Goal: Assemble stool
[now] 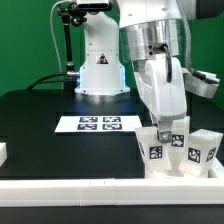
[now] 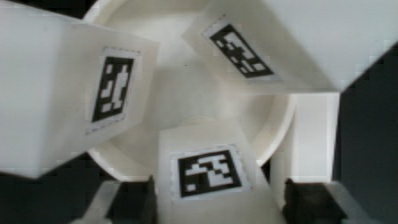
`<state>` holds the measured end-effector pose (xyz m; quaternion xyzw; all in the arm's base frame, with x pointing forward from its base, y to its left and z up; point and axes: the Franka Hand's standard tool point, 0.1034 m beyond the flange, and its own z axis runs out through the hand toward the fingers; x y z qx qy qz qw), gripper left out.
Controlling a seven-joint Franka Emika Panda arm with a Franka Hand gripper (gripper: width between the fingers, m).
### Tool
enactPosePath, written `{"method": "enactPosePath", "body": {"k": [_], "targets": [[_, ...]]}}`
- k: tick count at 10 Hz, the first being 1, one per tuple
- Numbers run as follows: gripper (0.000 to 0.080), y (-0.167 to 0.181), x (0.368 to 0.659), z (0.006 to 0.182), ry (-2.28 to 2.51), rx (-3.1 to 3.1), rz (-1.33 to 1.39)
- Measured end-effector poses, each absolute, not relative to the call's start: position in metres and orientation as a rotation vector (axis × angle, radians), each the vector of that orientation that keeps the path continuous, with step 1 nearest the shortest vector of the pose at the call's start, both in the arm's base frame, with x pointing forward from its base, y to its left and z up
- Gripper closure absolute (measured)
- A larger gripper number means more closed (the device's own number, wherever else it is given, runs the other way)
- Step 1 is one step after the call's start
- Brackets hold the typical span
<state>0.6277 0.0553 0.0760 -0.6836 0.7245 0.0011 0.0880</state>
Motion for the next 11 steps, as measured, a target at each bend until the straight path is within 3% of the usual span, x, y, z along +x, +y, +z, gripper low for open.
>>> {"method": "enactPosePath", "body": {"k": [2, 3, 4, 5, 7, 11], "targets": [[0.045, 0.055, 0.627, 0.076, 2.236, -1.951, 0.02], [0.0293, 0.056, 0.627, 0.075, 2.22, -1.97, 0.019], [0.0197, 0.056, 0.627, 0.076, 2.218, -1.972, 0.018], [0.0197, 0.055, 0.629, 0.084, 2.184, -1.995, 0.01], [0.0159, 0.049, 0.633, 0.119, 2.116, -2.001, -0.02], [0.0151, 0.051, 0.634, 0.119, 2.109, -2.008, -0.022]]}}
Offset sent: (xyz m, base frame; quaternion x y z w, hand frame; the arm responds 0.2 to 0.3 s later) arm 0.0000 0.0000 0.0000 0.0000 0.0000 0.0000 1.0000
